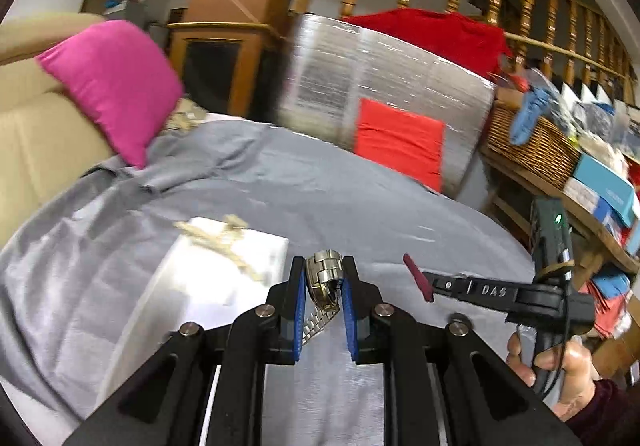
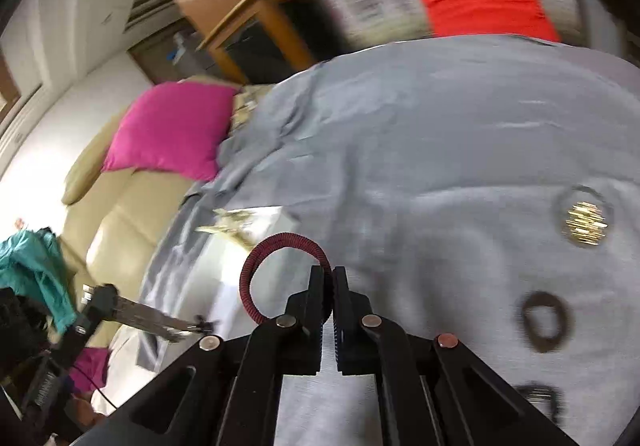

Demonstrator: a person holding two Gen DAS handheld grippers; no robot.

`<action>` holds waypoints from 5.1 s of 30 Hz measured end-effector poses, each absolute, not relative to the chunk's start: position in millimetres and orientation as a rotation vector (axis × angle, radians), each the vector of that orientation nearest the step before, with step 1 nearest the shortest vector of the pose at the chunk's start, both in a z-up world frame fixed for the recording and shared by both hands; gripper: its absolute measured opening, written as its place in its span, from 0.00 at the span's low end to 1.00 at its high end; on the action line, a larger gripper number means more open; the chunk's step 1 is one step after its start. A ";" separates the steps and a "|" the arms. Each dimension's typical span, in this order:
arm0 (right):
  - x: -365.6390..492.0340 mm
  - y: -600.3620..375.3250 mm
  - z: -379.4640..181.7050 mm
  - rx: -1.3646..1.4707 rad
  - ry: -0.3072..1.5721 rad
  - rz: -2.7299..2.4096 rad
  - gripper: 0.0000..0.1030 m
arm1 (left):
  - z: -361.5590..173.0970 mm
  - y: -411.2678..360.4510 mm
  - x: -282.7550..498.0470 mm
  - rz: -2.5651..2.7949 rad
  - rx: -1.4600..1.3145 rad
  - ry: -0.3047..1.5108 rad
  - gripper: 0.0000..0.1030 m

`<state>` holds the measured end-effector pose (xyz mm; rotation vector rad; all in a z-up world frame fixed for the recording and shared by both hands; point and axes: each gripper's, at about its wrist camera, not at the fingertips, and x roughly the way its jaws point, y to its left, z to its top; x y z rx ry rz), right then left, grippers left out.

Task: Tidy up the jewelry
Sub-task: 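Carry the red hair tie and watch to the white tray and release both, then return both tools to the remaining jewelry on the cloth, then grasp the black scrunchie with the left tool while the right tool grasps the brown hair tie, then carry the black scrunchie and brown hair tie over the white tray with both tools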

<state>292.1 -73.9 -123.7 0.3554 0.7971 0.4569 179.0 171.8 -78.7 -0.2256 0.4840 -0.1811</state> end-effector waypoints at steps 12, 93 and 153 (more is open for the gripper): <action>325.9 91.0 -127.1 0.145 0.870 0.594 0.05 | -114.0 239.4 176.2 -0.085 -0.291 0.601 0.17; 281.5 -271.6 -175.4 0.591 1.016 0.284 0.25 | -162.0 -55.2 219.8 -0.563 0.087 0.835 0.50; 295.9 -260.9 -169.7 0.484 0.973 0.250 0.08 | -146.2 -79.8 193.0 -0.477 0.225 0.752 0.07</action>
